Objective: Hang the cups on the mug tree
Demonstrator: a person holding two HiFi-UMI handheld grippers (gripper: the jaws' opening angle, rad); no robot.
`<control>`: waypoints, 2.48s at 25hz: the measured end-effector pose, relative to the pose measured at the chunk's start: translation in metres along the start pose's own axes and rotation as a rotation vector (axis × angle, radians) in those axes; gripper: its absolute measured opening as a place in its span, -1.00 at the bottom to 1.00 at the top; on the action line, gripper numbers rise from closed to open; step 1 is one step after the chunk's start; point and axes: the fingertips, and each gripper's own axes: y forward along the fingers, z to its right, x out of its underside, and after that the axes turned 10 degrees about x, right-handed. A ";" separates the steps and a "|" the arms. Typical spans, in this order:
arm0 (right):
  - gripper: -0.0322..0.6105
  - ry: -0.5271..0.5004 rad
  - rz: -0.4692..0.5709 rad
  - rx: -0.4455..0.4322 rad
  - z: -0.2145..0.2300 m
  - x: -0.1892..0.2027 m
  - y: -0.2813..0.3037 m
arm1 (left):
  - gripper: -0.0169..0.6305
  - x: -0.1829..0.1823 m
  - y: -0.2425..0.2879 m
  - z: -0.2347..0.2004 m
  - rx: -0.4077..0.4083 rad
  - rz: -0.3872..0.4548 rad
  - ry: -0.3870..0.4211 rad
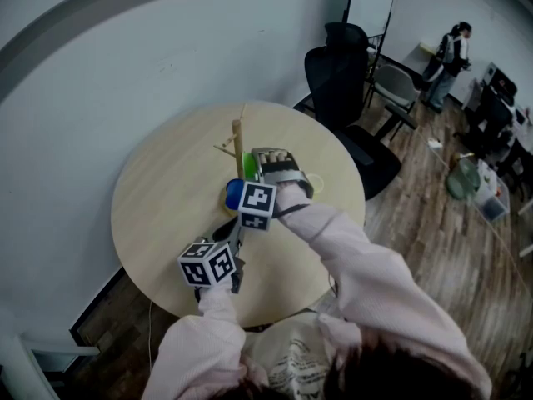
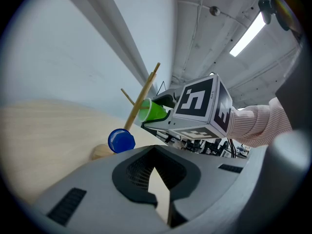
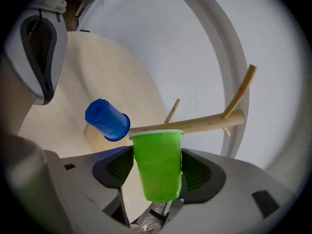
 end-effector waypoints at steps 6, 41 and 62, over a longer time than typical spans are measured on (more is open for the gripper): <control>0.20 0.023 0.025 0.053 0.002 -0.005 0.000 | -0.95 0.001 -0.002 -0.001 -0.003 0.007 -0.005; -0.20 0.207 0.197 0.141 0.008 0.002 -0.042 | -0.95 0.021 0.018 0.002 0.019 -0.048 -0.007; -0.94 0.577 0.177 -0.028 -0.028 0.109 -0.076 | -0.95 0.033 0.089 0.071 -0.006 -0.082 0.033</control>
